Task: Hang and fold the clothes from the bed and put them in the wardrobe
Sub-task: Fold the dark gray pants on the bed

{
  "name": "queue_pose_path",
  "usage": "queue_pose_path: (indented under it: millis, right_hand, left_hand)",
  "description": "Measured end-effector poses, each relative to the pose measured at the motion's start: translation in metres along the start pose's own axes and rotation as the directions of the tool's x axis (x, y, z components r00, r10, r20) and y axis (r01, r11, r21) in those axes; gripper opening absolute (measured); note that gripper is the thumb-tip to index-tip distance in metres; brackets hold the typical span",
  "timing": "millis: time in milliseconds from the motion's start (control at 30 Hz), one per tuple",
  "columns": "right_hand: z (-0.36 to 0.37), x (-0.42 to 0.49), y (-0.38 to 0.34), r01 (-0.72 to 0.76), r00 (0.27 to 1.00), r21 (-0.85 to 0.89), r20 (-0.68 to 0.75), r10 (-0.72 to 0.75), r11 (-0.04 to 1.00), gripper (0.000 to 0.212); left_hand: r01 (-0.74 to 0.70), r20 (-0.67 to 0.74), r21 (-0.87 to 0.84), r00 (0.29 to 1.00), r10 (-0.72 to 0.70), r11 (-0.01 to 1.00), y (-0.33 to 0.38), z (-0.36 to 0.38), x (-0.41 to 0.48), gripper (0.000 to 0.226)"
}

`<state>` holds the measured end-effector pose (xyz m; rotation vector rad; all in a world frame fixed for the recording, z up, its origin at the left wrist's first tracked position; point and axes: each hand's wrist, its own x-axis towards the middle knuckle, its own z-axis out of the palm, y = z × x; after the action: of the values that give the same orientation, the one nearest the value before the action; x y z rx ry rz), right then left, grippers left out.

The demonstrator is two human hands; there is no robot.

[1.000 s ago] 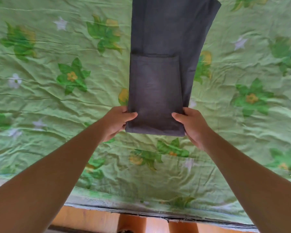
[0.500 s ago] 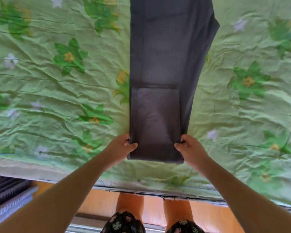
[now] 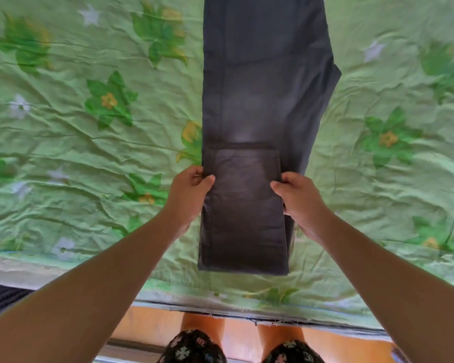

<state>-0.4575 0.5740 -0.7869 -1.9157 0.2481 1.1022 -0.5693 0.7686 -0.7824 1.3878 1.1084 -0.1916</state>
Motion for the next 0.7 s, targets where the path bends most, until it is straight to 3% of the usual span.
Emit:
queue_pose_path:
  millis: [100,200,233,300,367,433,567,700]
  right_hand:
    - [-0.018,0.008,-0.052,0.099,0.995,0.038,-0.028,-0.098,0.994,0.026]
    - [-0.034,0.043,-0.12,0.206,0.978,0.186,-0.06,-0.198,0.961,0.011]
    - [-0.039,0.057,-0.139,0.205,0.979,0.25,-0.034,-0.203,0.946,0.005]
    - [-0.045,0.077,-0.157,0.109,0.988,0.28,0.074,-0.135,0.954,0.014]
    - [-0.047,0.085,-0.142,-0.043,0.985,0.131,0.17,0.02,0.991,0.025]
    - [-0.043,0.077,-0.106,-0.159,0.961,0.05,0.237,0.143,0.986,0.021]
    - [-0.036,0.039,-0.025,-0.241,0.93,0.172,0.323,0.176,0.955,0.018]
    - [-0.026,0.006,0.032,-0.114,0.988,0.111,0.113,0.102,0.987,0.012]
  left_hand:
    - [-0.092,0.034,-0.047,0.995,0.094,0.995,0.057,-0.006,0.014,0.014]
    - [-0.129,0.063,-0.191,0.988,0.143,0.973,0.131,-0.009,0.058,0.011]
    - [-0.107,0.105,-0.2,0.986,0.129,0.974,0.151,-0.01,0.076,0.005]
    - [0.036,0.239,-0.113,0.971,-0.008,0.993,0.168,-0.013,0.102,0.02]
    - [0.173,0.307,0.051,0.934,-0.18,0.984,0.152,-0.019,0.109,0.028]
    - [0.249,0.299,0.135,0.913,-0.279,0.959,0.119,-0.02,0.098,0.022]
    - [0.296,0.33,0.069,0.895,-0.302,0.953,0.045,-0.022,0.051,0.014]
    - [0.258,0.316,0.138,0.903,-0.29,0.956,0.004,-0.019,0.007,0.023]
